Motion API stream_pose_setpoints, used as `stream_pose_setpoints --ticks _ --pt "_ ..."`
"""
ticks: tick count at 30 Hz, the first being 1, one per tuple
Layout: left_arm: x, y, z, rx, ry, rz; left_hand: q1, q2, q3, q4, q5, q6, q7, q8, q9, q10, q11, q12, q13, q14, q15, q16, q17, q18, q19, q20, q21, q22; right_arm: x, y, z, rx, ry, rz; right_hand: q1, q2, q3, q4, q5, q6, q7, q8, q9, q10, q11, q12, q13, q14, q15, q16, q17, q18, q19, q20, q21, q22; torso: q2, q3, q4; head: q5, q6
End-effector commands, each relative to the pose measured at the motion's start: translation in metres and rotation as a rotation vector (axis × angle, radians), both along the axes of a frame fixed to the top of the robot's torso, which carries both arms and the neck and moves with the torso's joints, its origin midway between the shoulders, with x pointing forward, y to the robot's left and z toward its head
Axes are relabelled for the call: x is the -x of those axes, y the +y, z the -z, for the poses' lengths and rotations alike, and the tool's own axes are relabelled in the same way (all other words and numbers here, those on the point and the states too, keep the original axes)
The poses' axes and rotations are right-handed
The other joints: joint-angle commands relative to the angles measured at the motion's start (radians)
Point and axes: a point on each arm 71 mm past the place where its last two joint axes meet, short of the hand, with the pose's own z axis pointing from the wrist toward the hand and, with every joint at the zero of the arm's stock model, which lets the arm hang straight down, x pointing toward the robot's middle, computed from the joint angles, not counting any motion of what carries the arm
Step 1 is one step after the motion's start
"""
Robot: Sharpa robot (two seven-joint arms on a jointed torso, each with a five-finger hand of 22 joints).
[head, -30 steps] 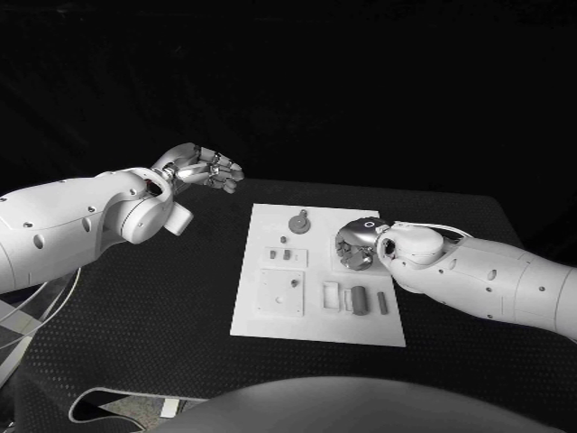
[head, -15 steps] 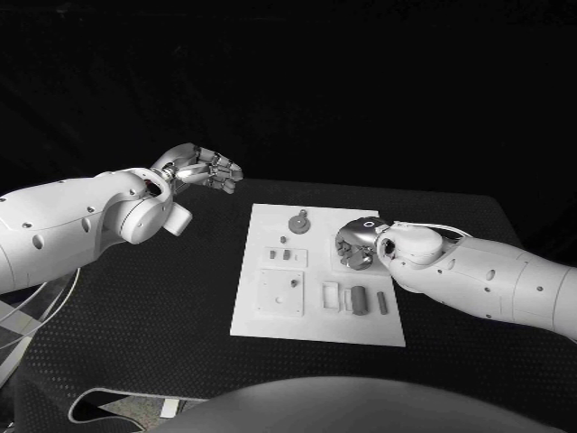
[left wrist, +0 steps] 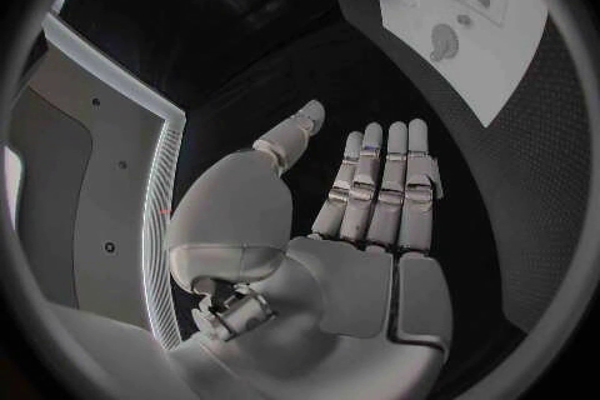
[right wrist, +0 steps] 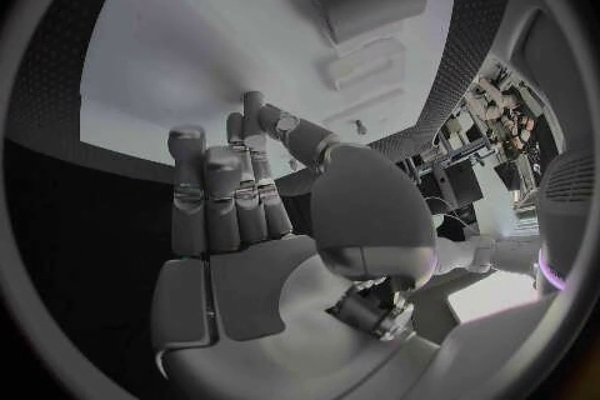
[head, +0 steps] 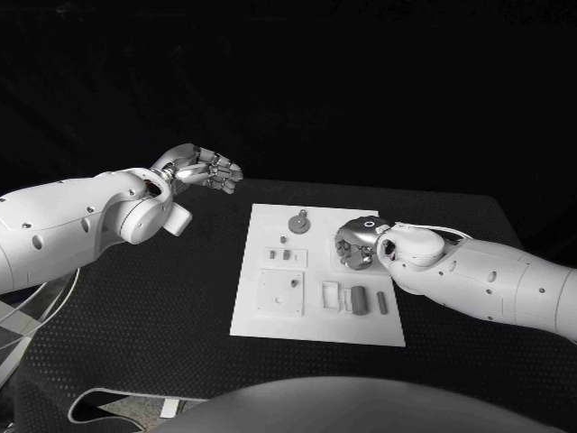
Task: Assemble the parts on the task board
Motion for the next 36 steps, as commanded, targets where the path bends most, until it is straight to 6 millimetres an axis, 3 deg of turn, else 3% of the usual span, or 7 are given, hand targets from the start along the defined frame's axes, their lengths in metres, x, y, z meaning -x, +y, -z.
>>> stream_pose_setpoints --ticks 1,14,21,27,31,36 --pt "0.0 -0.002 -0.001 0.003 -0.004 0.007 -0.01 0.002 -0.001 0.007 0.004 -0.009 -0.001 0.005 -0.001 0.008 0.0 -0.005 -0.001 0.002 0.001 -0.005 0.001 0.018 -0.005 0.001 0.005 -0.001 0.001 0.005 -0.003 -0.041 -0.03 -0.013 0.004 0.012 0.013 0.002 0.003 0.009 -0.001 0.003 0.001 0.035 -0.017 0.03 0.026 0.002 -0.009 -0.003 0.001 0.107 0.006 -0.001 0.007 0.014 0.0 -0.0003 0.0005 0.0 0.0" --pt "0.0 -0.001 -0.001 0.002 -0.003 0.006 -0.011 0.002 0.0 0.008 0.004 -0.009 -0.001 0.005 -0.001 0.008 0.0 -0.005 -0.002 0.002 0.001 -0.005 0.002 0.018 -0.005 0.001 0.005 -0.001 0.006 0.008 -0.012 -0.058 -0.043 -0.023 0.003 0.008 0.018 0.001 0.002 0.015 -0.004 0.006 0.005 0.042 -0.021 0.033 0.031 0.008 -0.013 -0.006 0.0 0.107 0.01 -0.004 0.009 0.014 -0.001 -0.0015 0.0005 0.004 0.0" --pt "0.0 0.0 -0.001 0.002 -0.002 0.003 -0.011 0.002 0.0 0.009 0.004 -0.009 -0.001 0.005 -0.002 0.008 0.0 -0.005 -0.002 0.002 0.001 -0.006 0.002 0.018 -0.005 0.0 0.005 -0.001 0.008 0.02 -0.039 -0.082 -0.071 -0.055 0.003 0.005 0.02 0.001 0.002 0.019 -0.006 0.007 0.007 0.046 -0.023 0.034 0.033 0.01 -0.014 -0.007 0.001 0.107 0.012 -0.005 0.01 0.013 -0.001 -0.0018 -0.0006 0.01 0.0" --pt "0.0 -0.001 -0.001 0.002 -0.002 0.004 -0.012 0.003 0.0 0.009 0.004 -0.009 -0.001 0.005 -0.002 0.008 0.0 -0.005 -0.002 0.003 0.001 -0.006 0.003 0.018 -0.004 0.0 0.005 -0.001 0.021 0.045 -0.059 -0.153 -0.092 -0.118 0.003 0.004 0.02 0.001 0.002 0.02 -0.006 0.007 0.008 0.048 -0.023 0.035 0.034 0.011 -0.015 -0.007 0.001 0.107 0.013 -0.006 0.01 0.014 -0.001 -0.003 -0.0013 0.018 0.0" --pt "0.0 -0.002 -0.001 0.003 -0.002 0.006 -0.012 0.003 0.0 0.01 0.004 -0.009 -0.001 0.005 -0.002 0.008 0.0 -0.005 -0.002 0.003 0.001 -0.006 0.003 0.018 -0.004 0.0 0.005 -0.001 0.029 0.065 -0.063 -0.18 -0.076 -0.164 0.002 0.003 0.02 0.002 0.002 0.02 -0.006 0.007 0.008 0.048 -0.024 0.035 0.035 0.011 -0.015 -0.007 0.001 0.107 0.013 -0.006 0.01 0.013 -0.001 -0.0034 0.0001 0.021 0.0" --pt "0.0 -0.002 -0.001 0.002 -0.001 0.006 -0.012 0.003 0.0 0.01 0.004 -0.009 -0.001 0.005 -0.002 0.008 0.0 -0.005 -0.002 0.003 0.001 -0.006 0.003 0.018 -0.004 0.0 0.005 -0.002 0.034 0.088 -0.06 -0.184 -0.059 -0.207 0.002 0.004 0.02 0.002 0.002 0.02 -0.006 0.007 0.008 0.049 -0.024 0.035 0.035 0.011 -0.016 -0.008 0.001 0.107 0.013 -0.006 0.01 0.013 0.0 -0.0013 0.0003 0.025 0.0"
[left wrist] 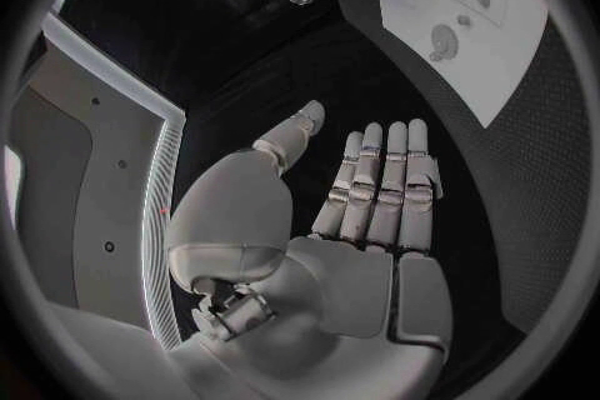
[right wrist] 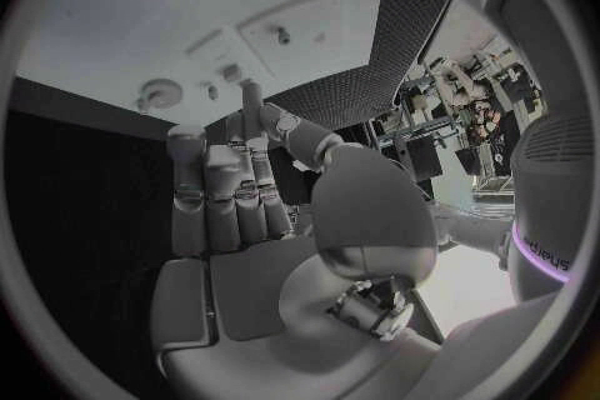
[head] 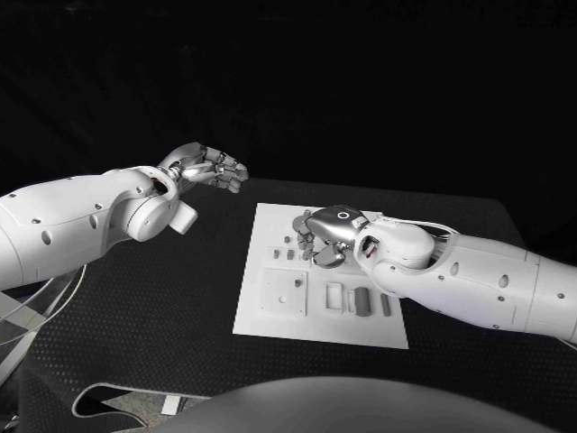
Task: Assemble the parts on the task board
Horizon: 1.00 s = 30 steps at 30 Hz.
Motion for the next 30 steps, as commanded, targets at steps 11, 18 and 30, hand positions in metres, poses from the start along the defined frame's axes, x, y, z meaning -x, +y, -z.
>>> stream_pose_setpoints --ticks 11,18,30 --pt "-0.001 -0.007 -0.001 0.006 -0.005 0.015 -0.009 0.0 0.0 0.006 0.004 -0.01 -0.001 0.005 -0.001 0.009 0.0 -0.006 -0.001 0.003 0.001 -0.007 0.002 0.011 -0.004 0.0 0.005 -0.002 0.021 0.04 0.03 0.044 0.057 -0.095 0.0 0.006 0.016 0.007 0.002 0.006 0.001 0.003 0.001 0.041 -0.024 0.034 0.035 0.009 -0.013 -0.005 0.001 0.111 0.002 -0.003 0.006 0.013 0.001 0.002 0.0032 0.02 0.0" --pt "-0.001 -0.007 -0.001 0.007 -0.004 0.016 -0.009 0.0 0.0 0.006 0.004 -0.01 -0.001 0.005 -0.002 0.009 0.0 -0.006 -0.002 0.003 0.001 -0.007 0.002 0.011 -0.005 0.0 0.005 -0.002 0.028 0.043 0.047 0.068 0.084 -0.104 -0.001 0.007 0.016 0.007 0.002 0.005 0.001 0.002 0.001 0.041 -0.024 0.034 0.036 0.009 -0.013 -0.006 0.001 0.111 0.002 -0.003 0.006 0.013 0.001 0.0023 0.0016 0.03 0.0" --pt "-0.002 -0.009 -0.001 0.007 -0.003 0.019 -0.009 0.0 0.0 0.007 0.004 -0.01 -0.001 0.006 -0.002 0.009 0.0 -0.006 -0.002 0.003 0.001 -0.008 0.002 0.011 -0.005 0.0 0.005 -0.002 0.035 0.05 0.051 0.066 0.1 -0.125 -0.001 0.008 0.016 0.006 0.001 0.005 0.001 0.002 0.002 0.041 -0.024 0.033 0.036 0.009 -0.013 -0.006 0.001 0.111 0.002 -0.003 0.006 0.013 0.001 0.0021 0.0006 0.04 0.0"
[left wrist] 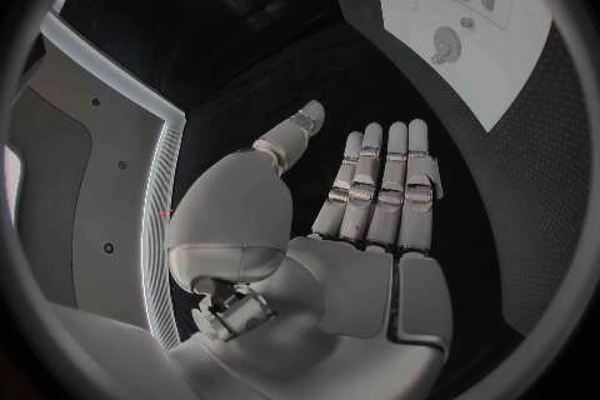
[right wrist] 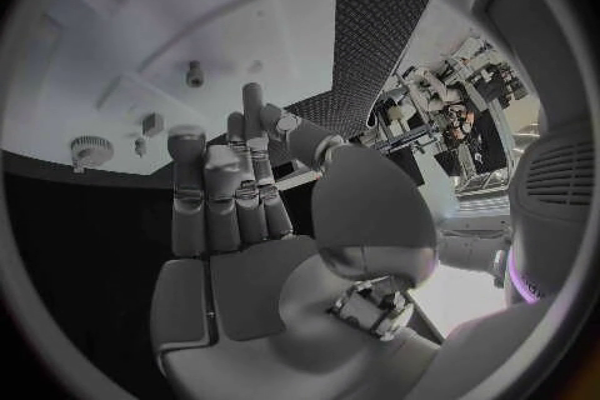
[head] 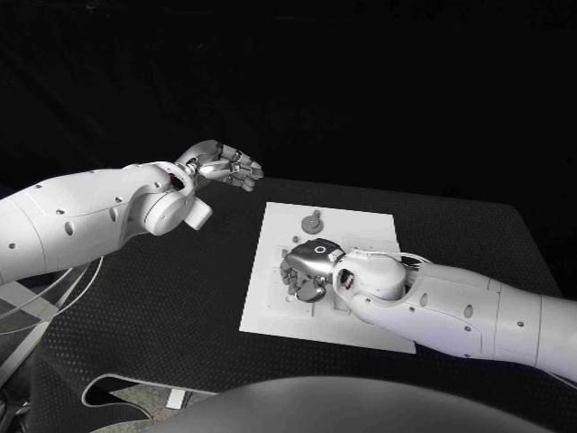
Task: Assemble the parts on the task board
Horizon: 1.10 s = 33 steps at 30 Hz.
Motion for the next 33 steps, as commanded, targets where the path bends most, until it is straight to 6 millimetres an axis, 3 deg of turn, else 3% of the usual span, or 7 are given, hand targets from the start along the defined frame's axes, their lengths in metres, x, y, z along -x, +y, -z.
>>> stream_pose_setpoints --ticks 1,33 --pt "0.0 -0.001 -0.001 0.004 -0.003 0.009 -0.009 0.0 0.0 0.007 0.004 -0.008 0.002 0.006 -0.001 0.009 0.0 -0.006 -0.001 0.003 0.001 -0.003 0.001 0.02 -0.005 0.0 0.005 -0.001 0.003 0.001 0.003 0.019 0.003 -0.021 0.003 0.012 0.013 0.009 0.007 0.005 0.001 0.003 0.001 0.04 -0.024 0.033 0.036 0.006 -0.01 -0.007 0.001 0.112 0.0 -0.005 0.006 0.013 0.0 -0.0008 0.0002 0.002 0.0" --pt "0.0 -0.002 -0.001 0.005 -0.002 0.011 -0.01 0.0 0.001 0.009 0.004 -0.008 0.002 0.006 -0.002 0.009 0.0 -0.007 -0.002 0.003 0.001 -0.005 0.003 0.02 -0.005 0.0 0.005 -0.001 0.005 0.005 0.024 0.04 0.031 -0.01 0.0 0.014 0.014 0.008 0.007 0.005 0.001 0.002 0.003 0.04 -0.024 0.032 0.037 0.006 -0.011 -0.008 0.001 0.112 0.0 -0.005 0.006 0.013 0.0 -0.002 0.0025 0.011 0.0"
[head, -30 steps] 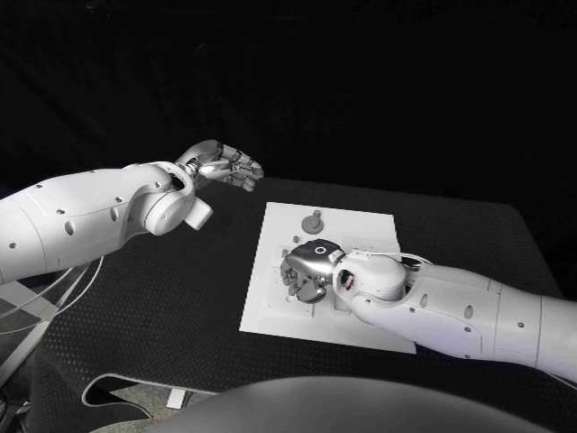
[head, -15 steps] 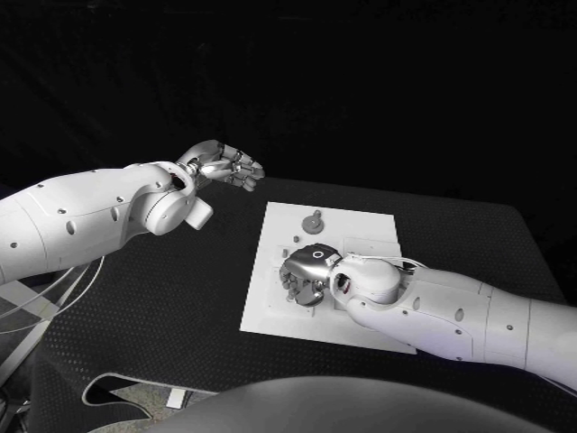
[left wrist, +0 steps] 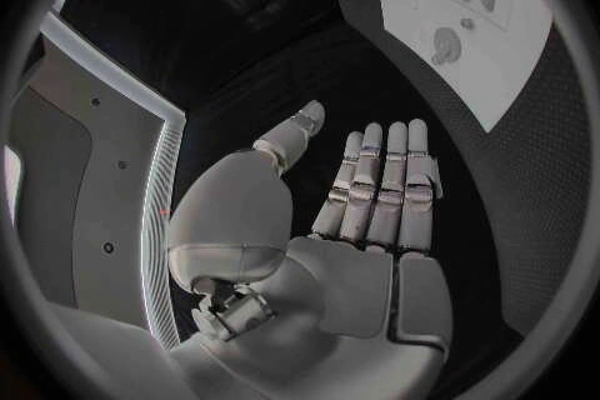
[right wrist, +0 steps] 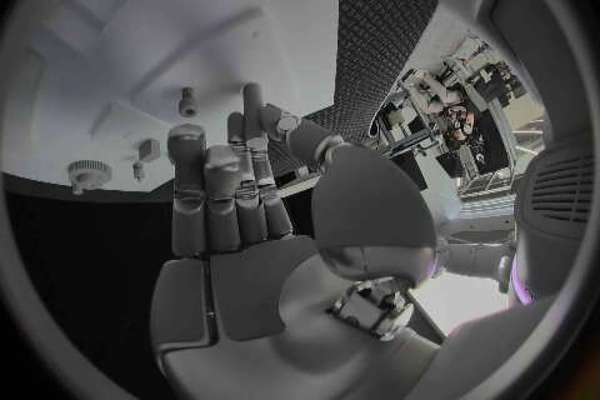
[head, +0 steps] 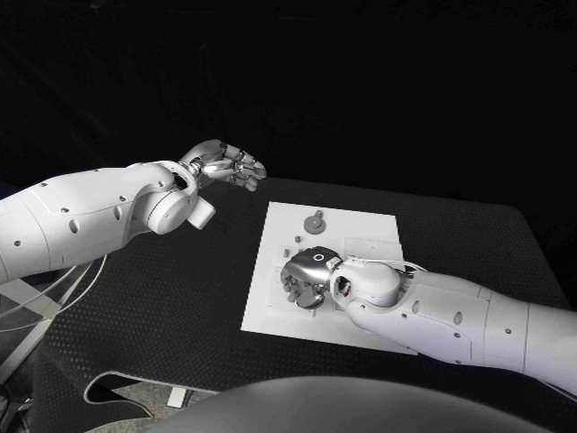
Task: Assemble the parts on the task board
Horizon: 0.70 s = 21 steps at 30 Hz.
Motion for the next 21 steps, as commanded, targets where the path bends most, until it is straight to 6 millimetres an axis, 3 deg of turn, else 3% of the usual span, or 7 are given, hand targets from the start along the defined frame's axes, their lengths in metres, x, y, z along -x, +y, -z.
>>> stream_pose_setpoints --ticks 1,21 --pt "0.0001 -0.0012 -0.0013 0.005 -0.004 0.009 -0.01 0.0 -0.002 0.006 0.004 -0.009 0.001 0.006 -0.001 0.009 0.0 -0.007 -0.002 0.003 0.001 -0.005 0.001 0.011 -0.005 0.0 0.005 -0.001 0.0028 0.0009 0.0036 0.015 0.006 -0.016 0.0 0.014 0.014 0.008 0.002 0.006 0.0 0.004 0.002 0.04 -0.024 0.032 0.037 0.004 -0.012 -0.004 0.001 0.112 -0.002 -0.007 0.006 0.013 0.0 -0.0006 0.0006 0.003 0.0" --pt "0.0002 -0.0015 -0.0013 0.005 -0.004 0.01 -0.01 0.0 -0.002 0.006 0.004 -0.009 0.001 0.007 -0.002 0.009 0.0 -0.007 -0.002 0.003 0.001 -0.006 0.002 0.011 -0.005 0.0 0.005 -0.002 0.0039 0.0042 0.0125 0.043 0.019 -0.018 -0.001 0.014 0.014 0.007 0.002 0.005 0.0 0.003 0.003 0.039 -0.024 0.031 0.038 0.004 -0.012 -0.004 0.002 0.112 -0.003 -0.007 0.006 0.013 0.0 -0.0008 -0.0004 0.009 0.0"
